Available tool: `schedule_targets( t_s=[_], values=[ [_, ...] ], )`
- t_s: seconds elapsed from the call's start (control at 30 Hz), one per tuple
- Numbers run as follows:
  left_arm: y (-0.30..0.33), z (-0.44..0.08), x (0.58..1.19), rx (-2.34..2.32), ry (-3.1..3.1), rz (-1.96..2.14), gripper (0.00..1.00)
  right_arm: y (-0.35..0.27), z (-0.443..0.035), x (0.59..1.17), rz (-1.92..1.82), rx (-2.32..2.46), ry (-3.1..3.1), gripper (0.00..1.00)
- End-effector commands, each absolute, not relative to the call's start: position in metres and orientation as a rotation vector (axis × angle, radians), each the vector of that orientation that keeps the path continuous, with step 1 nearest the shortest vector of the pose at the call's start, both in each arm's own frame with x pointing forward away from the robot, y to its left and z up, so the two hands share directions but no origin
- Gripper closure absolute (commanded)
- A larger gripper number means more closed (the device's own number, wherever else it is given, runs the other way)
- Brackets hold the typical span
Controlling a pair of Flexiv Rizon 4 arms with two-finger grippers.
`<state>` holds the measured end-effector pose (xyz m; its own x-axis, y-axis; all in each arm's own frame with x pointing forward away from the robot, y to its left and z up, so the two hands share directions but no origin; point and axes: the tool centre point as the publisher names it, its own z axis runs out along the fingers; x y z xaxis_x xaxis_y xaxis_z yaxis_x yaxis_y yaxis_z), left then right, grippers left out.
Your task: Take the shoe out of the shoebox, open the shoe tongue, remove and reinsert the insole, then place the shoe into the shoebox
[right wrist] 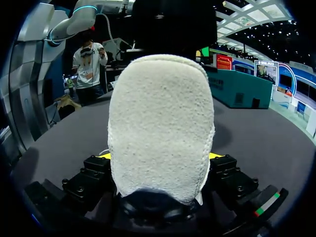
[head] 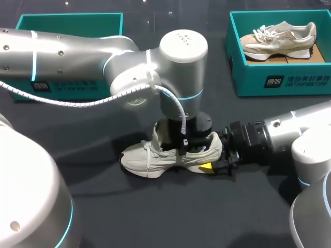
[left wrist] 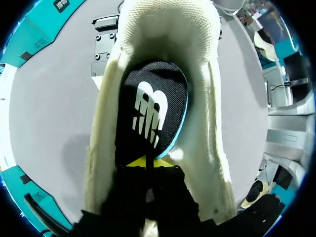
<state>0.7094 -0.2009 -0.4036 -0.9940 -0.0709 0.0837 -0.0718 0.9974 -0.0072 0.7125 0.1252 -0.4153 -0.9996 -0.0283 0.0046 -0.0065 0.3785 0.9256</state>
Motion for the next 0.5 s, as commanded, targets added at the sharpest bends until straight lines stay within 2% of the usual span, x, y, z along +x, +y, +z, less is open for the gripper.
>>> schedule_targets(
  t_s=[0.03, 0.5],
  values=[
    [-0.183, -0.403, 0.724, 0.094, -3.004, 0.144, 1.0, 0.126, -0.417, 0.71, -1.737, 0.033, -2.595, 1.0],
    [-0.164, -0.376, 0.718, 0.054, -2.876, 0.382, 1.0, 0.126, -0.417, 0.71, -1.737, 0.033, -2.595, 1.0]
  ],
)
